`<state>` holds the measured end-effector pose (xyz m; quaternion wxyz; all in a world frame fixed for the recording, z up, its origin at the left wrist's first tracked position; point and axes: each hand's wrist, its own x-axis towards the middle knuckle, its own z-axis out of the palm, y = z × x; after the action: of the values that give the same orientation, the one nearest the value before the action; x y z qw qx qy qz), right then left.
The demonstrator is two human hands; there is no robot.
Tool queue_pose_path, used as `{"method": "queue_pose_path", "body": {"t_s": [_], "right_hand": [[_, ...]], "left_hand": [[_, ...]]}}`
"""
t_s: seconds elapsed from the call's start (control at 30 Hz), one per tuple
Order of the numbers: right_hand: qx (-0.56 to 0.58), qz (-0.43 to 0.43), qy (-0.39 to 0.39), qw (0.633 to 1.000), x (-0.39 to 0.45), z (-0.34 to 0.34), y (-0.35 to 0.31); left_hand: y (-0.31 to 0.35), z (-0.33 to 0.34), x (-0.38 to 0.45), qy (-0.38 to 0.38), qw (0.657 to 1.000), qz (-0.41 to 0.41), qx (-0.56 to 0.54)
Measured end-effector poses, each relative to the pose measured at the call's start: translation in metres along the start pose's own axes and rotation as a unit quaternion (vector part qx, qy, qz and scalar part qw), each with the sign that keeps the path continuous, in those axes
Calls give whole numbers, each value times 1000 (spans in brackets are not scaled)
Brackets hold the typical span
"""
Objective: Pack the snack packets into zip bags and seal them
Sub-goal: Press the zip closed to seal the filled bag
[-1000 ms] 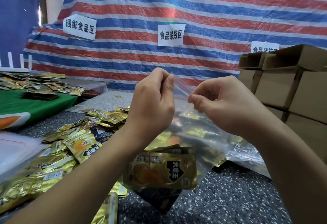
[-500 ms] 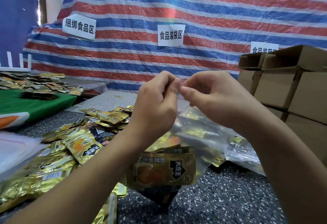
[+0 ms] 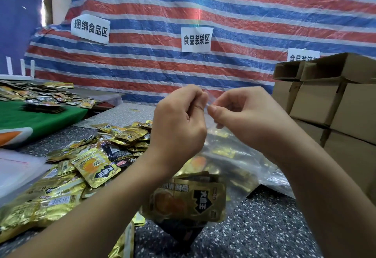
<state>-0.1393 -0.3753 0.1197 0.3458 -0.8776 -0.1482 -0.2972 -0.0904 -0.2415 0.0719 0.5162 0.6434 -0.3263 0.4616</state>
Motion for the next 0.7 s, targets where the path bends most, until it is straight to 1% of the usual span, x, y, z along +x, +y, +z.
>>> {"method": "queue_pose_path", "body": {"t_s": [0.27,0.5,0.7], "right_hand": [[-15,13,13,1000,-20,-9,17],[-2,21,24,999,-31,-13,37],[-39,23,32,998,-44,-18,57]], "left_hand": [[1,-2,1,39,998,33,28],[-2,-7,4,45,997,41,39],[-6,-13,9,51,997,43,49]]}}
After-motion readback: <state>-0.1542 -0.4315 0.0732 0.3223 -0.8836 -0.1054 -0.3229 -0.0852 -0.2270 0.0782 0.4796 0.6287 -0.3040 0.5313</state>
